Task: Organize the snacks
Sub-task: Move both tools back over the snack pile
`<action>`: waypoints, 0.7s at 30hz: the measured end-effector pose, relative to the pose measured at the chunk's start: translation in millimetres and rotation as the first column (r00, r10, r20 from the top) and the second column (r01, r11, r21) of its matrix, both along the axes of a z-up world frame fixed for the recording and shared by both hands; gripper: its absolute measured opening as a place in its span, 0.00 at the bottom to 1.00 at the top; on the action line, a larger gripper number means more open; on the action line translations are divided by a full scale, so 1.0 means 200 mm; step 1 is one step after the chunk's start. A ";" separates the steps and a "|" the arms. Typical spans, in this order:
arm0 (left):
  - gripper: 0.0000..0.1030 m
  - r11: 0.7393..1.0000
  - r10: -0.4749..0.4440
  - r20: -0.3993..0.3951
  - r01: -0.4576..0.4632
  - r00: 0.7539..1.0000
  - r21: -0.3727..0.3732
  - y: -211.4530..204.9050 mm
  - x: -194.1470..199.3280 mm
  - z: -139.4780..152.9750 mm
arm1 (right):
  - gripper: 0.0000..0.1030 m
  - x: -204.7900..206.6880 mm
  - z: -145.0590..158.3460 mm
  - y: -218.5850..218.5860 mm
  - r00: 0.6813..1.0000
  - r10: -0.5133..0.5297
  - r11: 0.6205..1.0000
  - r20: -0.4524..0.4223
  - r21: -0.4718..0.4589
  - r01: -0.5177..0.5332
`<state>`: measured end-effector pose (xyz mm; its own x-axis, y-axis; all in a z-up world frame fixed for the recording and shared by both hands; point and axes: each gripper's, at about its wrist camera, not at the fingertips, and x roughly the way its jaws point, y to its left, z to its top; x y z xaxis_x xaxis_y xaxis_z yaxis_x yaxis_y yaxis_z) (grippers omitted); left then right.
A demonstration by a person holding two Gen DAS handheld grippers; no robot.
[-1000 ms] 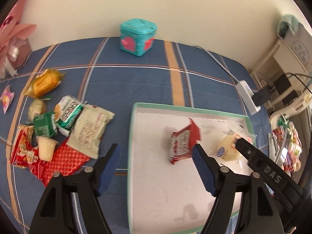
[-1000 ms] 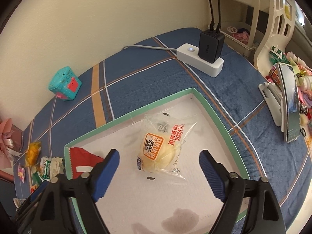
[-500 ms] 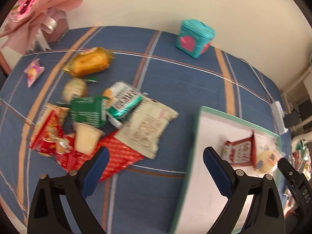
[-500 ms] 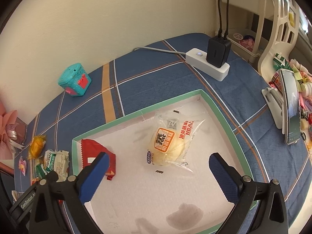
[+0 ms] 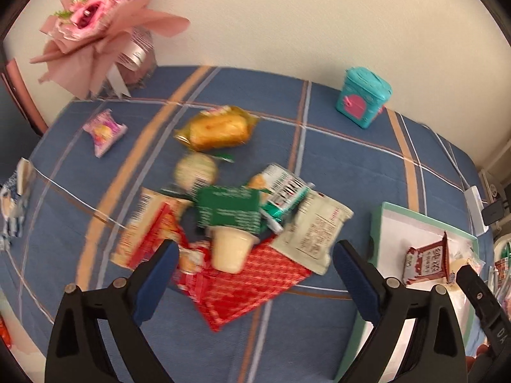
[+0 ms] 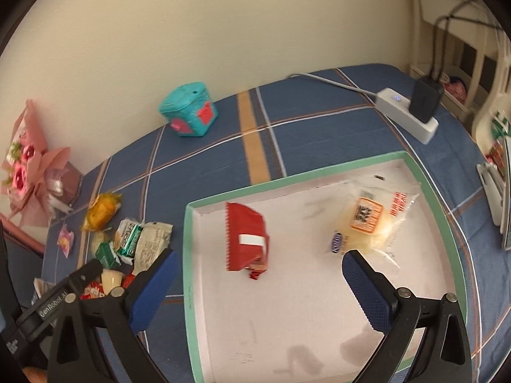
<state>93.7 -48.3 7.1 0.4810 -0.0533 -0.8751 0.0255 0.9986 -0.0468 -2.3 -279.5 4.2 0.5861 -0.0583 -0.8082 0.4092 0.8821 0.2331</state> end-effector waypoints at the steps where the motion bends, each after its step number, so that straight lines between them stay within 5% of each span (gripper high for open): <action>1: 0.94 1.000 0.011 0.023 -0.011 1.000 0.007 0.03 -0.01 0.03 | 1.00 0.01 0.00 0.03 1.000 0.007 1.000 0.001 -0.016 -0.007; 9: 0.94 0.986 0.146 0.096 -0.153 0.985 0.064 0.35 -0.04 0.16 | 1.00 0.07 0.04 0.21 0.996 0.087 0.995 0.032 -0.046 -0.085; 21: 0.94 0.959 0.284 0.027 -0.284 0.958 -0.012 0.71 -0.05 0.12 | 1.00 0.23 -0.03 0.64 0.975 0.220 0.973 0.038 0.057 -0.222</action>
